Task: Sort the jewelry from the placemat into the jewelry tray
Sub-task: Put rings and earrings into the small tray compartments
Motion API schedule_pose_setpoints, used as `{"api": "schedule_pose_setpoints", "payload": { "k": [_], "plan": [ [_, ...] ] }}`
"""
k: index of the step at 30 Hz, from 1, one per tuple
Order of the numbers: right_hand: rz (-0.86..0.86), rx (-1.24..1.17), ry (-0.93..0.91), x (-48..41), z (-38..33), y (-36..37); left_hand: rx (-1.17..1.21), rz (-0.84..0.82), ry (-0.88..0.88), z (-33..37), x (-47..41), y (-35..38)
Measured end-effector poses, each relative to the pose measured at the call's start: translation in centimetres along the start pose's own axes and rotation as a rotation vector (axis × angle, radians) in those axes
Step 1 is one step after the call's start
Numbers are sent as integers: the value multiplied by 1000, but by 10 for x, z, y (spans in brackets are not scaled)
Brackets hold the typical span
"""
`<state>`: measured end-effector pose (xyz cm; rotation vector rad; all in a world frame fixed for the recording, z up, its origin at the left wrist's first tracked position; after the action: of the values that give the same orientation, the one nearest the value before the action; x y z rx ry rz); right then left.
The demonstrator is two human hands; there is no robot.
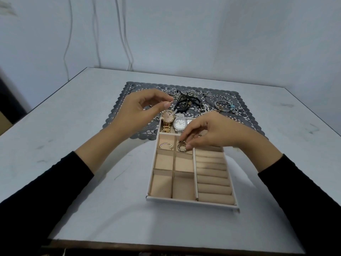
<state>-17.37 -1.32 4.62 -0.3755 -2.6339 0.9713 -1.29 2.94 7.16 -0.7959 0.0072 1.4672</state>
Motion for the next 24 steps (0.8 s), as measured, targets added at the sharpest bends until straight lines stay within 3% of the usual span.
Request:
{"api": "schedule_pose_setpoints", "payload": {
  "k": [11,16,19,24],
  "plan": [
    [-6,234,74,-5,-5,4,8,-7,-12,0,1,1],
    [35,192,41,2,-4,3,7,-5,-16,0,3,0],
    [132,95,-23,10,-4,-2,6,1,-20,1,4,-1],
    [454,-80,-71,33,17,-13,30,2,-31,2,5,0]
  ]
}}
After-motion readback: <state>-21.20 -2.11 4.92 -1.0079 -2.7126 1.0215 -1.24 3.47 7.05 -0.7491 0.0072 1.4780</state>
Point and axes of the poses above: each hand's wrist, its own x-axis away from the middle knuckle, its own y-axis out of the palm, z = x × y, the point moved 7 cm from there along -x, towards the middle knuckle, and after that the axes turned 13 degrees about -z, right-handed, at the moved point
